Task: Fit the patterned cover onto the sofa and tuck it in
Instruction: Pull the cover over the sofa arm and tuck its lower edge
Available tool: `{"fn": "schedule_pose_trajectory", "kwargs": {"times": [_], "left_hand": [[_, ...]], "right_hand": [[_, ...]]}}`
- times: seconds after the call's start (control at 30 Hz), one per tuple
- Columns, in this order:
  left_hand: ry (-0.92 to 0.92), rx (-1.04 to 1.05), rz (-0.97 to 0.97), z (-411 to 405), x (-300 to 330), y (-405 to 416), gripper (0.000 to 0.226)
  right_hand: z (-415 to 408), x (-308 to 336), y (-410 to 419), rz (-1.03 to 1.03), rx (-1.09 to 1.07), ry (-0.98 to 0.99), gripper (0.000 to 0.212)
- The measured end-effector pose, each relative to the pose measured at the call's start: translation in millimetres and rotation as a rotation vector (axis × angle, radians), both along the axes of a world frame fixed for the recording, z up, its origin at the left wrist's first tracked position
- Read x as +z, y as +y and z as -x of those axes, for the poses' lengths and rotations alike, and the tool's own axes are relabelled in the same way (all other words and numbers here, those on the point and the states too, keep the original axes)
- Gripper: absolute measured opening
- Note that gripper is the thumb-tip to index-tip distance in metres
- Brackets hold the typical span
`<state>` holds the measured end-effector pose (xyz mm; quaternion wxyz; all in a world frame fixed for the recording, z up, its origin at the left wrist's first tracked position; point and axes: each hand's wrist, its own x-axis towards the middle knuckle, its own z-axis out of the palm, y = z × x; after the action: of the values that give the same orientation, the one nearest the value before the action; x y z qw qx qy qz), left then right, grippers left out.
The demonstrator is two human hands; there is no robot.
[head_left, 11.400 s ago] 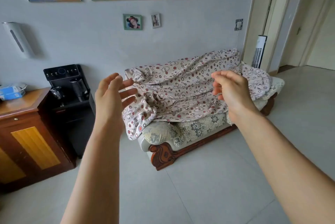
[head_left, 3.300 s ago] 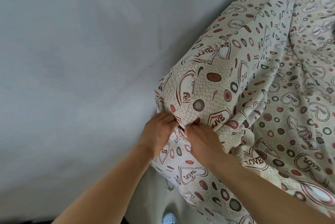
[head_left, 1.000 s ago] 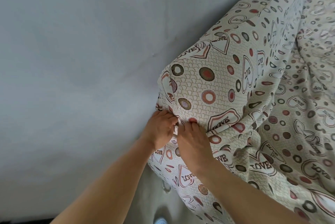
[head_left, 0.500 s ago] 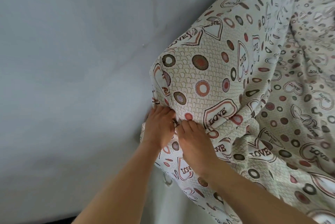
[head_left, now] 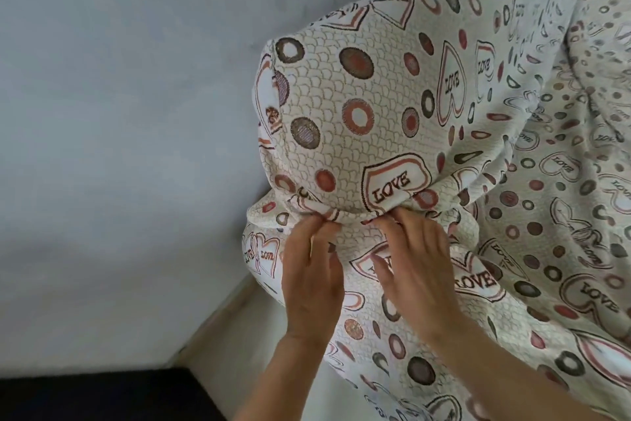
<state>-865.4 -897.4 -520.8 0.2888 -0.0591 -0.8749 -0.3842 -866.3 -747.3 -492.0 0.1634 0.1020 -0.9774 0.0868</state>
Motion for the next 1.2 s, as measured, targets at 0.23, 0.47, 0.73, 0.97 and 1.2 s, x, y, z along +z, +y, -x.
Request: {"fn": "schedule_pose_trajectory", "kwargs": {"times": [0.23,0.47,0.73,0.97,1.2], "left_hand": [[0.070,-0.102,0.294,22,-1,-21,0.017],[-0.076,-0.150,0.468,16,-44,-28,0.016],[-0.212,-0.253,0.652,44,-64,-38,0.011],[-0.203,-0.265,0.481,13,-67,-45,0.018],[-0.114,-0.172,0.360,5,-74,-57,0.042]], "right_hand": [[24,-2,11,-0.008,0.204,0.162,0.034],[-1,-51,7,-0.112,0.188,-0.173,0.038],[5,-83,-22,-0.224,0.161,-0.153,0.027],[-24,-75,-18,-0.237,0.049,-0.203,0.029],[-30,-65,-51,-0.113,0.094,-0.256,0.070]]}}
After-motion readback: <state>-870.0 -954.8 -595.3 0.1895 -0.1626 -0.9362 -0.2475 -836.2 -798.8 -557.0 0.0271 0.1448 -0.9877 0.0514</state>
